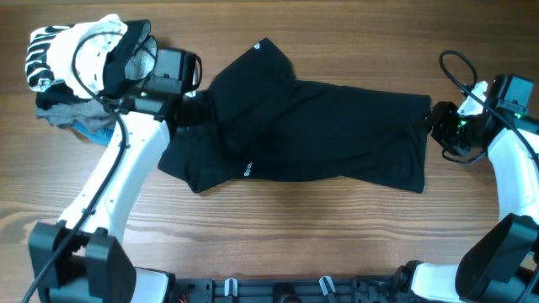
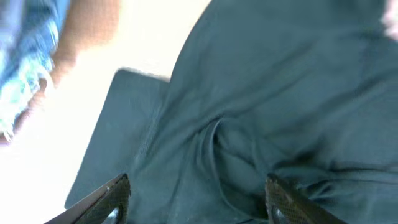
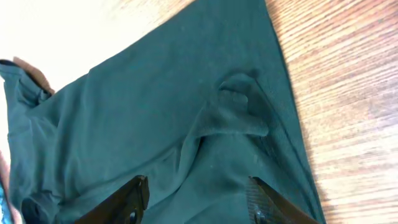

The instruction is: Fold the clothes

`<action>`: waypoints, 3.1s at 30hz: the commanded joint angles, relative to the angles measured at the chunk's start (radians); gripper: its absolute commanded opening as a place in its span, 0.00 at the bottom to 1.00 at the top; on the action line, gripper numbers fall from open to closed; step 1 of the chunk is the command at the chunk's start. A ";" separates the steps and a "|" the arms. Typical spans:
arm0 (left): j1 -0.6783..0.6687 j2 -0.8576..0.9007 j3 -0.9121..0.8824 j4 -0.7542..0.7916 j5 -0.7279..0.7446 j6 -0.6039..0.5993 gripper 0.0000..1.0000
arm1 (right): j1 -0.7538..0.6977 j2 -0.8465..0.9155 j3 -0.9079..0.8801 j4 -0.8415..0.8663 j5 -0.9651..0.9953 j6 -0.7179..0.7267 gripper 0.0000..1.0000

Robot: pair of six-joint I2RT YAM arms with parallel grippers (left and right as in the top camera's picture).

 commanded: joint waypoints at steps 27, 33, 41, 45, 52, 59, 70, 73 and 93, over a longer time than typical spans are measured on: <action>-0.087 0.710 0.146 0.802 0.309 0.359 0.04 | 0.236 0.031 0.300 -0.242 0.047 -0.019 0.61; -0.013 0.510 0.146 0.291 0.186 0.358 0.04 | 0.236 0.031 0.300 -0.250 0.046 -0.019 0.61; 0.005 0.280 0.146 0.365 0.192 0.359 0.92 | 0.236 0.031 0.300 -0.249 0.046 -0.019 0.63; 0.005 0.489 0.146 0.601 0.212 0.359 0.85 | 0.236 0.031 0.300 -0.249 0.046 -0.018 0.65; 0.004 0.622 0.146 0.735 0.253 0.359 0.57 | 0.236 0.031 0.300 -0.269 0.046 -0.019 0.65; 0.016 0.552 0.146 0.733 0.409 0.279 0.04 | 0.235 0.031 0.300 -0.254 0.069 -0.021 0.66; 0.033 0.105 0.146 0.463 0.358 0.281 0.04 | 0.223 0.218 0.300 0.183 0.432 -0.028 0.55; 0.032 0.055 0.146 0.391 0.359 0.280 0.04 | 0.209 0.339 0.300 0.209 0.427 -0.053 0.55; 0.031 0.006 0.146 0.306 0.283 0.284 0.04 | 0.178 0.476 0.354 0.325 0.224 -0.178 0.04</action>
